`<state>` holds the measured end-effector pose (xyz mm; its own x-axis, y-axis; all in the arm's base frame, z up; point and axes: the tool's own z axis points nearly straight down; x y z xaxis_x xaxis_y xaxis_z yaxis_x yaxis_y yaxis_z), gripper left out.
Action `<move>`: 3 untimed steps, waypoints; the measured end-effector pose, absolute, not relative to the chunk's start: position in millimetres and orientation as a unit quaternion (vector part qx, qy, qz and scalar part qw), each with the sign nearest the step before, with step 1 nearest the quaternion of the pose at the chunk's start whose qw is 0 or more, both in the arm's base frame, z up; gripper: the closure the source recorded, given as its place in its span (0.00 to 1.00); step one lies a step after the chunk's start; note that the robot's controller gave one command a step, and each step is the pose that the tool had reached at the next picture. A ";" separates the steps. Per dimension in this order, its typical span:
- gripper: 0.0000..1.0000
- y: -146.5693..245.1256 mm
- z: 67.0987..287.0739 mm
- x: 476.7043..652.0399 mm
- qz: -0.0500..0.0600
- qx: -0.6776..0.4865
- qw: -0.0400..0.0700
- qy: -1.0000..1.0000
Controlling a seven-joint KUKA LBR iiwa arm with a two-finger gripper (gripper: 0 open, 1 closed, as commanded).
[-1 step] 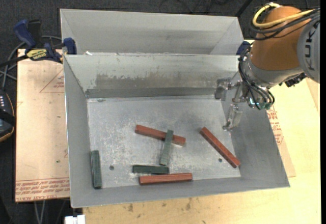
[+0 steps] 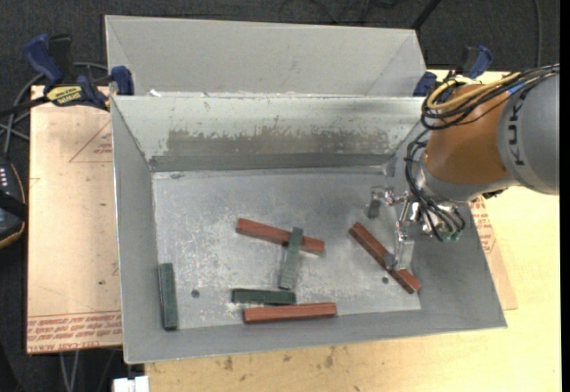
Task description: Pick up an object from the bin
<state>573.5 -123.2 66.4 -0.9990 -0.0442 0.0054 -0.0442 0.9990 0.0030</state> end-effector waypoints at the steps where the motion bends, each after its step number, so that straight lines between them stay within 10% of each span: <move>1: 0.00 -83.9 70.8 552.6 -0.001 -0.091 0.000 -0.996; 2: 0.00 -104.0 148.7 585.6 0.001 -0.073 -0.007 -0.997; 3: 0.00 -76.1 72.4 563.7 -0.001 0.252 0.001 -0.968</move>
Offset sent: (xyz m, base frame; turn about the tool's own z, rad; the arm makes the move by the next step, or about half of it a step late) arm -0.0218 0.0374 0.0036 0.2282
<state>563.7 -76.1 72.4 -0.8734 -0.4870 0.0020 -0.4870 0.8734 0.0028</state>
